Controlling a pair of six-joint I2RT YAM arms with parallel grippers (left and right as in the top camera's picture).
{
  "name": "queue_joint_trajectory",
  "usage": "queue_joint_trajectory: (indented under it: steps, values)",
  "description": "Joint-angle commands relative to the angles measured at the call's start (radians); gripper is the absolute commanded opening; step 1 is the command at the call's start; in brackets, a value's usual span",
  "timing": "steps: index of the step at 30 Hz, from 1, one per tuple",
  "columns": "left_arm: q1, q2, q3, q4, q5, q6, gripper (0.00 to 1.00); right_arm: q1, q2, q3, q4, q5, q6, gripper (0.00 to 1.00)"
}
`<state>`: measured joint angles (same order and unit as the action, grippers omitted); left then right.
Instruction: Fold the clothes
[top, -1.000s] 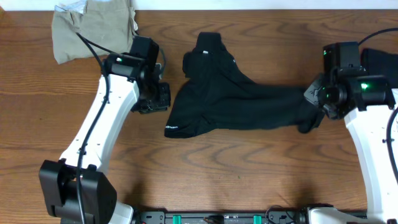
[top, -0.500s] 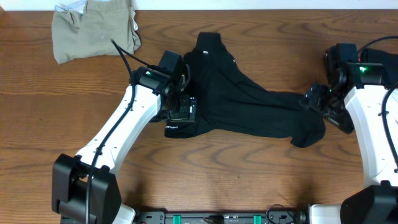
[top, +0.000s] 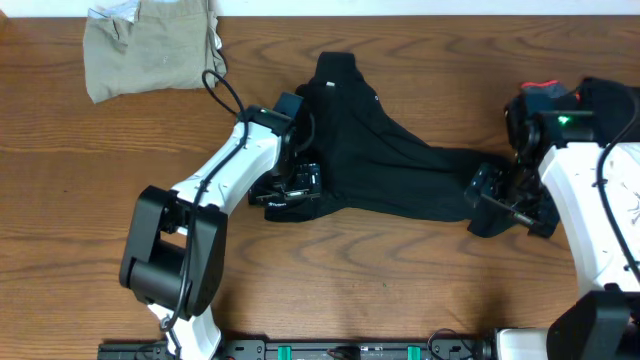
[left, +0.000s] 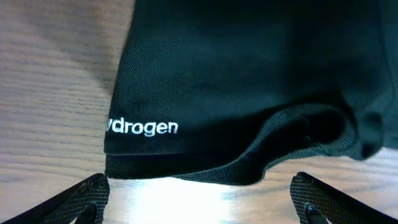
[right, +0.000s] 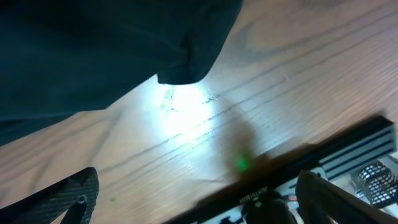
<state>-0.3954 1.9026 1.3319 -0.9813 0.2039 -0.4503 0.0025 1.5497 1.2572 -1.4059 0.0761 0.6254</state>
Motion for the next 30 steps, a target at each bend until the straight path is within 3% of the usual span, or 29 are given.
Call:
queue_joint_trajectory:
  steps: [1,9,16,21,30]
  values:
    - [0.001,0.016,-0.004,0.002,-0.002,-0.092,0.95,0.005,-0.009,-0.079,0.056,-0.012,0.044,0.99]
    - [0.001,0.082,-0.004,0.011,-0.001,-0.091,0.94,0.005,-0.009,-0.211,0.249,-0.078,0.043,0.99]
    - [0.001,0.12,-0.004,0.016,-0.002,-0.091,0.91,0.005,-0.009,-0.222,0.258,-0.081,0.039,0.99]
    - [0.001,0.12,-0.004,0.019,-0.007,-0.16,0.89,0.005,-0.009,-0.222,0.253,-0.082,0.039,0.99]
    - [0.002,0.12,-0.004,0.02,-0.18,-0.192,0.89,0.005,-0.009,-0.222,0.241,-0.081,-0.008,0.99]
